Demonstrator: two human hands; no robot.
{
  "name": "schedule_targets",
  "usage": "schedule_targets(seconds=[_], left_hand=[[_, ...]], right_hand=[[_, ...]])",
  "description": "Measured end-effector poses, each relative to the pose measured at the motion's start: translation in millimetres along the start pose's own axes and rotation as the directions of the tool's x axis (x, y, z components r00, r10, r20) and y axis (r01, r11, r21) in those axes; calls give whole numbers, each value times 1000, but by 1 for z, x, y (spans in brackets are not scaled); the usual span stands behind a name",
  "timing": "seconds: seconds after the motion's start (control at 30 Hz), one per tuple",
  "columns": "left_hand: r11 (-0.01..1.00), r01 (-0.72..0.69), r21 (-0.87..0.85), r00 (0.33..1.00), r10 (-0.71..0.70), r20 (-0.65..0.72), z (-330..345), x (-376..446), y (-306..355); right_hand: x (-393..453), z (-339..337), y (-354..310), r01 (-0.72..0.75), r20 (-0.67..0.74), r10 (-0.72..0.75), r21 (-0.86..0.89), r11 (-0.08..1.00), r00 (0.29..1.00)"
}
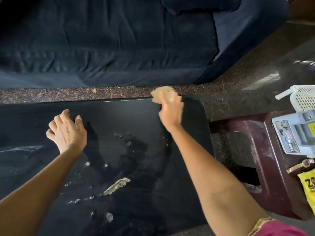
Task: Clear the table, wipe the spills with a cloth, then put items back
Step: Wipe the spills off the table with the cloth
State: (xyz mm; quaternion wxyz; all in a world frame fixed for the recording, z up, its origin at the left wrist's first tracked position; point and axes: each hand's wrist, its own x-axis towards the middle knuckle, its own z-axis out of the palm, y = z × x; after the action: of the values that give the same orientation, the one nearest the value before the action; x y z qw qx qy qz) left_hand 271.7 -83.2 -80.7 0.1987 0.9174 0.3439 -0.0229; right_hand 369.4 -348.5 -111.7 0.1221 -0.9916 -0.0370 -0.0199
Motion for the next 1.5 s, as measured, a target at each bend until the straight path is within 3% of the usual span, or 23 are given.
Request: schedule_targets(seconds=[0.13,0.27,0.3,0.37,0.43,0.47,0.57,0.63,0.67,0.7,0.77,0.83,0.87,0.97,1.1,1.13,1.2,1.27,1.3,1.33,1.4,1.47,1.5], left_hand=[[1000,-8,-11,1000,8,-8,3,3,7],[1000,-7,-22,1000,7,-7,6,2,10],[1000,-9,-23,1000,9,-2,6,2,9],[1000,-12,-24,1000,12,5,3,2,6],[1000,-18,-7,1000,18,-2,-2,-1,2],[1000,-19,2,1000,19,-9,-4,-2,-1],[1000,0,13,1000,0,-29,-10,-3,-3],[1000,-5,14,1000,5,-26,-8,-6,3],[1000,-12,14,1000,13,-23,-6,-7,6],[1000,-20,16,1000,21,-9,-2,-10,10],[999,-40,5,999,40,36,6,-18,17],[998,-60,-5,995,60,75,13,-28,22],[997,-71,-7,993,72,89,16,-32,22],[996,-91,-11,990,92,110,19,-38,16],[996,-87,-2,992,86,97,10,-36,1],[996,-89,5,992,88,91,6,-34,-3],[996,-89,18,993,88,77,-1,-29,-8],[995,-88,35,995,86,59,-8,-26,-13],[995,-89,39,995,86,57,-10,-26,-14],[995,-91,37,994,89,58,-11,-26,-14],[994,-106,34,992,104,65,-11,-28,-12],[992,-124,37,990,121,68,-8,-32,-10],[991,-131,34,989,129,67,-7,-33,-9]], right_hand=[[-4,-18,74,-476,-20,477,-117,872,879],[13,-6,54,-760,-37,760,-52,647,649],[16,-2,37,-765,-48,764,-69,641,644],[14,8,-9,-627,-55,625,-117,770,778],[-8,21,-67,-315,5,318,-120,942,948],[-25,26,-96,-153,42,157,-86,984,987],[-60,25,-142,199,227,-195,5,980,954],[-56,25,-122,484,304,-458,-11,875,835],[-50,21,-105,561,329,-529,-4,828,782],[-48,14,-85,573,306,-549,15,819,777],[-49,-1,-35,420,159,-420,33,907,894],[-56,-14,21,111,29,-111,-6,994,993],[-62,-20,44,-47,-2,47,-51,998,999],[-74,-28,73,-434,20,442,-150,888,897],[-71,-8,17,-665,-1,667,-82,742,745],[-75,0,-8,-650,-10,651,-63,757,759],[-91,12,-64,-473,-10,474,-57,879,881],[-117,23,-114,-137,93,145,-82,987,985],[-132,26,-131,55,169,-40,-85,995,985],[-144,25,-140,231,241,-206,-81,969,948],[-150,23,-131,515,354,-470,-40,856,809],[-140,20,-97,637,380,-601,39,770,703],[-135,18,-73,615,344,-596,64,786,726]])
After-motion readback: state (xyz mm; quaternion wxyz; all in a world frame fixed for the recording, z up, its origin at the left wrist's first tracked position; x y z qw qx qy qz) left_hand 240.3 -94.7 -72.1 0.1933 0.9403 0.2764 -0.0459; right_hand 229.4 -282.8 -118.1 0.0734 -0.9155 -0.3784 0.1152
